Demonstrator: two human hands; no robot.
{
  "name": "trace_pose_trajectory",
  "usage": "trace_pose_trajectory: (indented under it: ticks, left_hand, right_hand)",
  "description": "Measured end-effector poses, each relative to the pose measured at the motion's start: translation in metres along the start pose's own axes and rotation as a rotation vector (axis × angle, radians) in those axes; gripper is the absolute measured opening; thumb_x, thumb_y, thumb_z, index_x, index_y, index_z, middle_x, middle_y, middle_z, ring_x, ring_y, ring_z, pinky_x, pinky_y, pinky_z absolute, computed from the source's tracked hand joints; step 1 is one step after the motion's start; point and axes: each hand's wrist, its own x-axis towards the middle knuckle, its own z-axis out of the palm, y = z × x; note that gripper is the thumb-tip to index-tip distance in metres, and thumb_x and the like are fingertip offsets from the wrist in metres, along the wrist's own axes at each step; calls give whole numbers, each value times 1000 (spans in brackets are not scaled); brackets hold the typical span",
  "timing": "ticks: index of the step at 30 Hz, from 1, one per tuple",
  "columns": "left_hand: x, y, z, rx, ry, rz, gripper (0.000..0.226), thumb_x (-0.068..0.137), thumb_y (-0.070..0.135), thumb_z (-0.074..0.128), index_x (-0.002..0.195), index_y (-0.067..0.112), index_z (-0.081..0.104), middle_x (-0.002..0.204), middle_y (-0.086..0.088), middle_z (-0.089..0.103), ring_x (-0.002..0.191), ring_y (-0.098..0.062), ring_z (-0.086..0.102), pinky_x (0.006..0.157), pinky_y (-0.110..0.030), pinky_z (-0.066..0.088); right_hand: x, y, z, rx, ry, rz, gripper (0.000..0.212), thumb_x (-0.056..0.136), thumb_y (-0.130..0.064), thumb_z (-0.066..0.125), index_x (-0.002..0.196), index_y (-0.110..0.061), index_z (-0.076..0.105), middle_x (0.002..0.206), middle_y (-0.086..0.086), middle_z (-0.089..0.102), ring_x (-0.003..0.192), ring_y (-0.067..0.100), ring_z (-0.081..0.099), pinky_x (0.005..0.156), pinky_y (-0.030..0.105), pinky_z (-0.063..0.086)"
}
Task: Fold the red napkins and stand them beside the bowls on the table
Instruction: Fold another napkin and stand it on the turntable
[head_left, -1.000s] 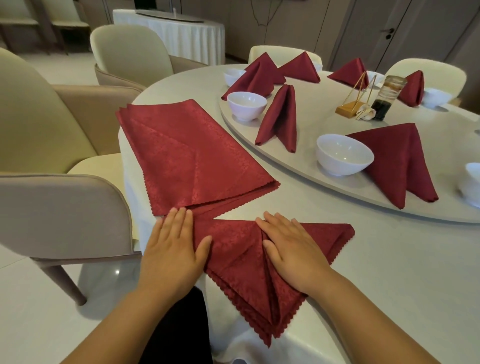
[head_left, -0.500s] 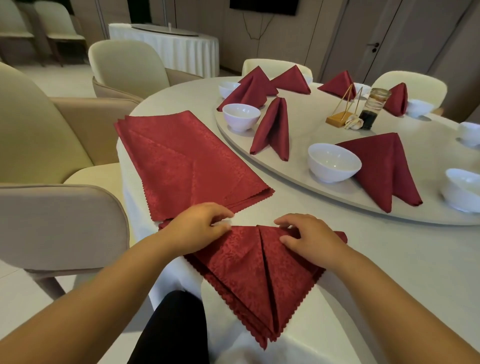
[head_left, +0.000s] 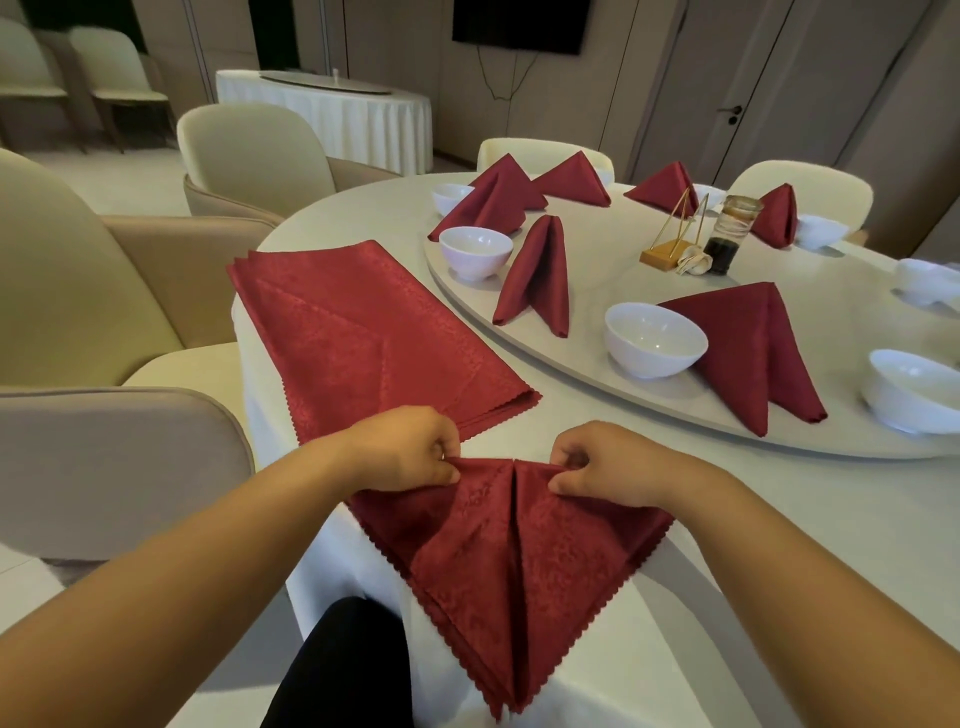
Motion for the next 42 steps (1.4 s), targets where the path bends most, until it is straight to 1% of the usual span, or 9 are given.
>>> trace_pose_trajectory:
  ticks: [5, 10, 16, 19, 22, 25, 34, 38, 42]
  left_hand:
    - [3, 17, -46, 216, 559, 22, 6, 87, 23, 57, 88, 17, 58, 86, 4, 51, 92, -22, 52, 69, -25, 33]
    - [4, 15, -63, 412, 1117, 336, 18, 77, 18, 51, 75, 4, 60, 87, -14, 63, 81, -27, 50, 68, -36, 38]
    - [-1, -10, 6, 421, 941, 445, 8, 77, 16, 47, 81, 13, 53, 89, -10, 69, 91, -24, 59, 86, -33, 35]
    - [-12, -13, 39, 369, 787, 453, 10, 77, 19, 45, 86, 19, 42, 89, -5, 71, 96, -18, 59, 89, -30, 35]
    - [-24, -14, 58, 275, 606, 413, 16, 73, 27, 43, 88, 25, 42, 88, 3, 72, 82, -10, 68, 86, -24, 36]
    - [-29, -12, 67, 247, 484, 368, 30, 71, 41, 41, 93, 32, 60, 87, 14, 70, 81, -1, 66, 82, -21, 47]
    - [-25, 2, 72, 224, 506, 200, 38, 77, 43, 40, 87, 29, 73, 87, 13, 67, 78, -4, 62, 74, -17, 41]
    - [-38, -9, 66, 164, 643, 41, 41, 74, 44, 43, 84, 20, 74, 89, 5, 70, 84, -12, 63, 74, -24, 49]
    - [-69, -27, 58, -80, 720, -275, 31, 84, 38, 57, 101, 15, 69, 95, 1, 67, 84, -20, 62, 71, -32, 49]
  right_hand:
    - [3, -15, -44, -151, 392, -92, 9, 86, -20, 59, 77, -18, 56, 70, -10, 46, 78, 14, 46, 64, 24, 35]
    - [5, -23, -62, -433, 954, -317, 8, 73, -5, 68, 75, -4, 61, 73, 8, 59, 71, 28, 53, 63, 28, 34]
    - [8, 4, 2, -508, 775, -322, 17, 66, -20, 40, 61, -12, 55, 60, 1, 57, 55, 24, 55, 50, 25, 40]
    - [-1, 17, 38, -411, 632, -327, 10, 63, -16, 46, 62, -14, 55, 63, -2, 59, 58, 20, 57, 50, 26, 45]
    - [-14, 26, 58, -317, 540, -359, 10, 61, -24, 60, 69, -19, 61, 80, -6, 69, 76, 11, 64, 67, 19, 52]
    - [-20, 30, 61, -156, 462, -314, 40, 73, -47, 45, 87, -20, 70, 109, -10, 66, 109, -1, 49, 91, 14, 35]
    - [5, 11, 65, -98, 420, -288, 77, 72, -56, 15, 130, -21, 52, 141, -7, 42, 132, 10, 35, 102, 11, 5]
    - [12, 16, 78, -114, 499, -260, 52, 81, -43, 33, 111, -18, 67, 122, -1, 62, 113, 18, 58, 101, 35, 32]
    - [13, 18, 81, -219, 603, -278, 38, 78, -37, 41, 96, -24, 72, 105, -7, 70, 95, 10, 66, 86, 23, 39]
